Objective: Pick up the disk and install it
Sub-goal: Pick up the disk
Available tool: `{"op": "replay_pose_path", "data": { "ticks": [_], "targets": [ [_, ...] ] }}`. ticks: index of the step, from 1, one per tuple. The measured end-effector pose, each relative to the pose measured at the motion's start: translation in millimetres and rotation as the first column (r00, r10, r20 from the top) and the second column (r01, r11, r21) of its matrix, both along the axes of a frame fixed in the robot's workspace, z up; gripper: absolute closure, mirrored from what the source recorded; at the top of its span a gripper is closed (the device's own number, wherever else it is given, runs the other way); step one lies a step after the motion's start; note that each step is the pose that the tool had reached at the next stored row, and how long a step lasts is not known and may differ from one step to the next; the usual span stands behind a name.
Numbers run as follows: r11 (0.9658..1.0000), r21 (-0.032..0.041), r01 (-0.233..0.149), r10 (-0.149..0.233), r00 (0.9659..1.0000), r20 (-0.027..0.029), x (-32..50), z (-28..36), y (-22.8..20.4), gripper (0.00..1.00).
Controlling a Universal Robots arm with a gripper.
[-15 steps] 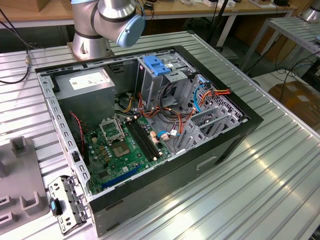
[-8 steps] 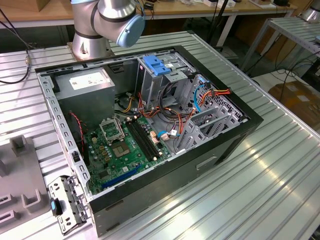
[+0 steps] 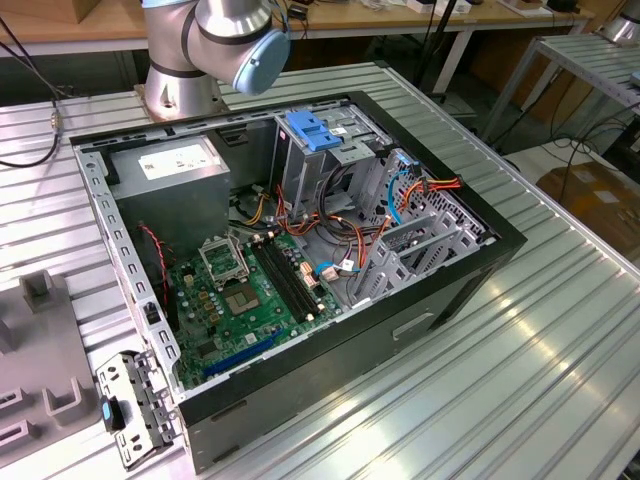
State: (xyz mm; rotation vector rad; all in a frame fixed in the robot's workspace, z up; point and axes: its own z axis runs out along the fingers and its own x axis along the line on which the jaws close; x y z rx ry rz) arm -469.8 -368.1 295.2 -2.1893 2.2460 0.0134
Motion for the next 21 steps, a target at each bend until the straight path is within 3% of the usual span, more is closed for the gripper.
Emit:
{"op": "replay_pose_path", "data": {
  "ticks": [21],
  "targets": [
    [1.0000,0.0000,0.000,0.000,1.0000,0.0000,0.0,6.3,0.0,0.63]
  ]
}}
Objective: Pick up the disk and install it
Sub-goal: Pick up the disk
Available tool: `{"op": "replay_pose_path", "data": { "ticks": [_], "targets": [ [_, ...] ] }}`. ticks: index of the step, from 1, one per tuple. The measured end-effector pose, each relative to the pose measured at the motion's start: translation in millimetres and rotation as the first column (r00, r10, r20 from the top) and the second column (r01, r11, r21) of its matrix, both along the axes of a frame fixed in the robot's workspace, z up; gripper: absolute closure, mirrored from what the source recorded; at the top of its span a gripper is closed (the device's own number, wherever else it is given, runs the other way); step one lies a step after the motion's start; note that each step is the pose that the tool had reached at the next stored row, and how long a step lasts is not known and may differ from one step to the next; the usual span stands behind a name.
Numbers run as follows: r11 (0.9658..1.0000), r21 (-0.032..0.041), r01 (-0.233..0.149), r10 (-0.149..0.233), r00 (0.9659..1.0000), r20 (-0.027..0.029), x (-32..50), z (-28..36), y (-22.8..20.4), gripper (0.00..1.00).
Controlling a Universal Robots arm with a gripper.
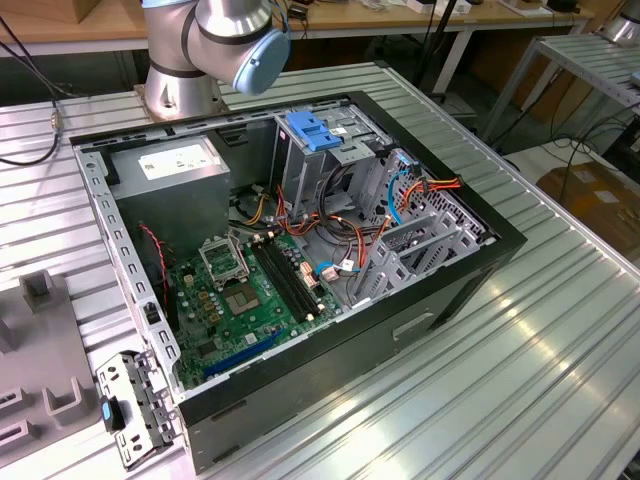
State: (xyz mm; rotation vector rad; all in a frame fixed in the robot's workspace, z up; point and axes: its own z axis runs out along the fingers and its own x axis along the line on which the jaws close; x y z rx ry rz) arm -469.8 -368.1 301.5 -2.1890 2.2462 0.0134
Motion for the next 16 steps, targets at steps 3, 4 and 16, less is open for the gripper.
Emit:
{"op": "replay_pose_path", "data": {
  "ticks": [3,4,16],
  "targets": [
    [1.0000,-0.0001,0.000,0.000,1.0000,-0.0002,0.0,1.4,0.0,0.63],
    [1.0000,-0.0001,0.000,0.000,1.0000,-0.0002,0.0,2.1,0.0,0.63],
    [1.0000,0.0001,0.000,0.000,1.0000,0.0002,0.0,19.2,0.0,0.63]
  ]
}}
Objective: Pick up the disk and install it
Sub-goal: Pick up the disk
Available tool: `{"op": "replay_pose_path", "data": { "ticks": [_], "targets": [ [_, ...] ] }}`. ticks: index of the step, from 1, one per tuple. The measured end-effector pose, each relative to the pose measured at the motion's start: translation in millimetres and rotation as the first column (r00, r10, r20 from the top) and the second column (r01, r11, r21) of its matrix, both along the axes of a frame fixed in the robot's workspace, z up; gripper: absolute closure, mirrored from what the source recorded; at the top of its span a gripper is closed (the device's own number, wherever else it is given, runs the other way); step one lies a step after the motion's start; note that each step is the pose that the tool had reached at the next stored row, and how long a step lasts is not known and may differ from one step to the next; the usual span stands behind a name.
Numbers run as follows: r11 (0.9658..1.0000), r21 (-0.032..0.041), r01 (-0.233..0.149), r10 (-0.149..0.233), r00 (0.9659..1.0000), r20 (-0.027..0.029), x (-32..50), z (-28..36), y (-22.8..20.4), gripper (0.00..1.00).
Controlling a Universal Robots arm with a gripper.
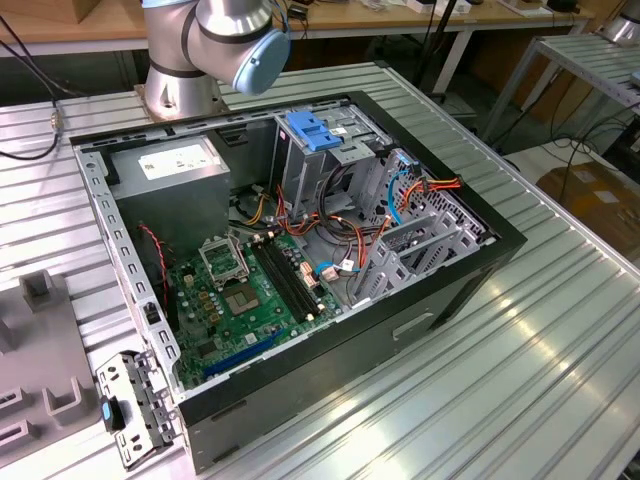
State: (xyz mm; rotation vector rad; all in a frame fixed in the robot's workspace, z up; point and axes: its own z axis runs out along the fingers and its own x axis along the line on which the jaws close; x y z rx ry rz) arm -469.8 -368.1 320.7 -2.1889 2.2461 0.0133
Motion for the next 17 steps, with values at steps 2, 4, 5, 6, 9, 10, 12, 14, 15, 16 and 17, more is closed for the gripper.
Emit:
{"op": "replay_pose_path", "data": {
  "ticks": [2,4,5,6,9,10,12,14,15,16,17],
  "targets": [
    [1.0000,0.0000,0.000,0.000,1.0000,-0.0001,0.0,2.8,0.0,0.63],
    [1.0000,0.0000,0.000,0.000,1.0000,-0.0001,0.0,5.5,0.0,0.63],
    [1.0000,-0.0001,0.000,0.000,1.0000,-0.0002,0.0,7.0,0.0,0.63],
    [1.0000,0.0000,0.000,0.000,1.0000,-0.0001,0.0,8.3,0.0,0.63],
    [1.0000,-0.0001,0.000,0.000,1.0000,-0.0001,0.0,13.1,0.0,0.63],
    [1.0000,0.0000,0.000,0.000,1.0000,-0.0001,0.0,15.7,0.0,0.63],
    [1.0000,-0.0001,0.000,0.000,1.0000,-0.0001,0.0,19.6,0.0,0.63],
    [1.0000,-0.0001,0.000,0.000,1.0000,-0.0001,0.0,24.3,0.0,0.63],
    [1.0000,-0.0002,0.000,0.000,1.0000,-0.0002,0.0,25.3,0.0,0.63],
    [1.0000,-0.0001,0.000,0.000,1.0000,0.0001,0.0,25.4,0.0,0.63],
    [1.0000,0.0000,0.000,0.000,1.0000,0.0001,0.0,25.4,0.0,0.63]
  ]
}}
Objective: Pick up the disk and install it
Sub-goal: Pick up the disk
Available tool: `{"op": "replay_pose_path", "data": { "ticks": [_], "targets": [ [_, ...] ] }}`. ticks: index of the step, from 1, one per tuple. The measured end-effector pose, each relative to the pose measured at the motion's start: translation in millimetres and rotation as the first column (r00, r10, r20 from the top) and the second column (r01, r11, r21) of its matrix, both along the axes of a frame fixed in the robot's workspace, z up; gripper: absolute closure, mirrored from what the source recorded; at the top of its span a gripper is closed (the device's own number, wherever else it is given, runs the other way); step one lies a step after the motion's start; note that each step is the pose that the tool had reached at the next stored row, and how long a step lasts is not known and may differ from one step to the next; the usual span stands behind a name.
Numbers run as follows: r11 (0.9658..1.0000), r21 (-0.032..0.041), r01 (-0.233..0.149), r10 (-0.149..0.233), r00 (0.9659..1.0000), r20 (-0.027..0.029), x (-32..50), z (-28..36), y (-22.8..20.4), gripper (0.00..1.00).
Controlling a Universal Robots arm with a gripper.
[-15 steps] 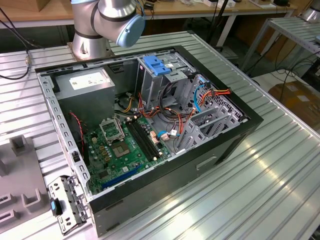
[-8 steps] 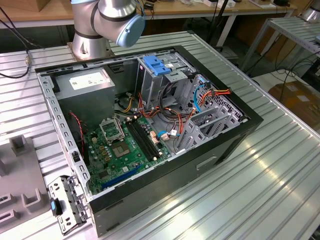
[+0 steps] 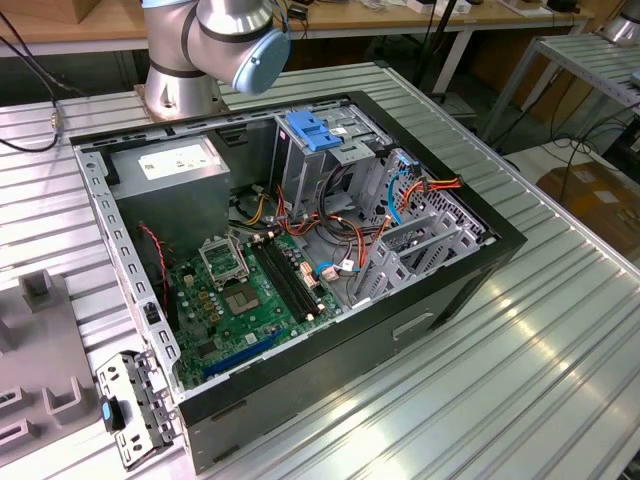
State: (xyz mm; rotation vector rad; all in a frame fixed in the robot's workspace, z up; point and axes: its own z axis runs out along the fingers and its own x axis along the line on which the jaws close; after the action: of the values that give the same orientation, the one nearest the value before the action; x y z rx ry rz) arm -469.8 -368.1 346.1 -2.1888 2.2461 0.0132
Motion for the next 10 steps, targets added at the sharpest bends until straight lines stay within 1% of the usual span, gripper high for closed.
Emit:
{"op": "replay_pose_path", "data": {
  "ticks": [8,10],
  "targets": [
    [1.0000,-0.0001,0.000,0.000,1.0000,-0.0002,0.0,0.4,0.0,0.63],
    [1.0000,-0.0003,0.000,0.000,1.0000,-0.0006,0.0,1.7,0.0,0.63]
  ]
}}
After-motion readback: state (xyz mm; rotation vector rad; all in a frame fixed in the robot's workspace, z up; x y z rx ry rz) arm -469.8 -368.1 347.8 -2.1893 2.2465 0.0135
